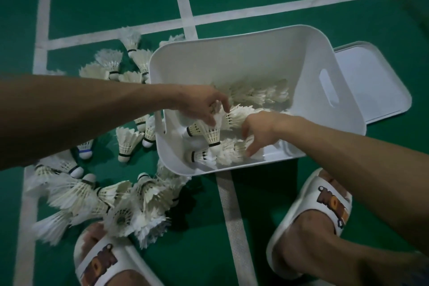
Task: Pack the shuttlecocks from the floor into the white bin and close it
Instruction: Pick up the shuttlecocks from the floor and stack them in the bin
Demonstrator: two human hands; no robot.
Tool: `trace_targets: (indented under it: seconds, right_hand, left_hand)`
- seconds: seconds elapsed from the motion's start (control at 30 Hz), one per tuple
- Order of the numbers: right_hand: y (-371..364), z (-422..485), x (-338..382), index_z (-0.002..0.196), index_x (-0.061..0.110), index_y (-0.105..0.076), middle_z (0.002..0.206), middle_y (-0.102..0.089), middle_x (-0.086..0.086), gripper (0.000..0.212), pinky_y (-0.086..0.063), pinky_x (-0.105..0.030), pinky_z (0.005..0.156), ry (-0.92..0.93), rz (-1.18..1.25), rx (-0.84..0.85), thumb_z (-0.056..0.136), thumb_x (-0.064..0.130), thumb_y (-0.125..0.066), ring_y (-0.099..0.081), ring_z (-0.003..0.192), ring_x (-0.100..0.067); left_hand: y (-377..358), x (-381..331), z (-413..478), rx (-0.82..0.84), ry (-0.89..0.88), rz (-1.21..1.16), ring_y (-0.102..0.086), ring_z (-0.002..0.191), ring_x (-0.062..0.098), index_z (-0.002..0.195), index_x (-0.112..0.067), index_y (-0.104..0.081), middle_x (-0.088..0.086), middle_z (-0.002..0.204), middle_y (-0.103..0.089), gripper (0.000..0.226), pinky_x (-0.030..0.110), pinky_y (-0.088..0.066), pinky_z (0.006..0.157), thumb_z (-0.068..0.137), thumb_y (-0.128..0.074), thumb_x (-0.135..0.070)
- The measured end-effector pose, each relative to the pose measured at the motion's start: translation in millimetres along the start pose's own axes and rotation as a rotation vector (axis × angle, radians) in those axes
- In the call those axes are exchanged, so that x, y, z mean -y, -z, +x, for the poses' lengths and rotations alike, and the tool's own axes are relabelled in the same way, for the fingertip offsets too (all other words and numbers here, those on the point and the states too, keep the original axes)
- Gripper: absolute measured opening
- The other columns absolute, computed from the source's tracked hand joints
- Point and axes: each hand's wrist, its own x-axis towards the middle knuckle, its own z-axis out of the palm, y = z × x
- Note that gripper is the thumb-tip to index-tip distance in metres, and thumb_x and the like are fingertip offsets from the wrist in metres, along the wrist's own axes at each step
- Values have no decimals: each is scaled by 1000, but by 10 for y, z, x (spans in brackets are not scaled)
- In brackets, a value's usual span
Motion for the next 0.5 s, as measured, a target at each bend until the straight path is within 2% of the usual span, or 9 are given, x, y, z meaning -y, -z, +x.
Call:
trace_targets:
  seconds: [0.13,0.23,0.37,0.43,0.5]
  right_hand:
    - [75,-66,-49,135,16,-52,128,-61,-2,87,-52,-33,89,-12,47,-1,63,52,-83,-65,100,-22]
    - [98,-108,-48,137,15,-50,125,-61,0,85,-52,-32,86,-42,34,21,65,46,-84,-67,95,-19]
    - [63,-122,13,132,11,-52,89,-65,4,75,-55,-29,72,-122,34,61,68,30,-86,-67,62,-8]
    - [47,-106,31,127,5,-55,74,-65,5,67,-57,-27,69,-149,55,86,71,23,-85,-67,54,-7]
    - [47,-82,47,120,-1,-60,67,-67,3,55,-55,-22,60,-144,68,96,73,17,-83,-66,51,-6]
  left_hand:
    - [29,2,28,-5,15,-5,-55,92,19,126,-30,-52,-3,104,-54,48,32,-45,78,82,-73,-24]
    - [56,-24,19,-33,3,19,-54,89,18,125,-29,-54,-2,104,-55,48,30,-43,75,81,-73,-23]
    - [54,-40,-12,-36,2,12,-52,91,18,125,-26,-54,-3,103,-53,46,27,-38,72,83,-72,-21]
    - [30,-24,-24,-27,2,11,-52,93,18,126,-26,-53,-3,105,-52,46,27,-37,73,83,-72,-22]
    - [9,-7,-31,-18,0,9,-51,94,17,126,-26,-53,-4,105,-51,46,27,-35,74,84,-71,-23]
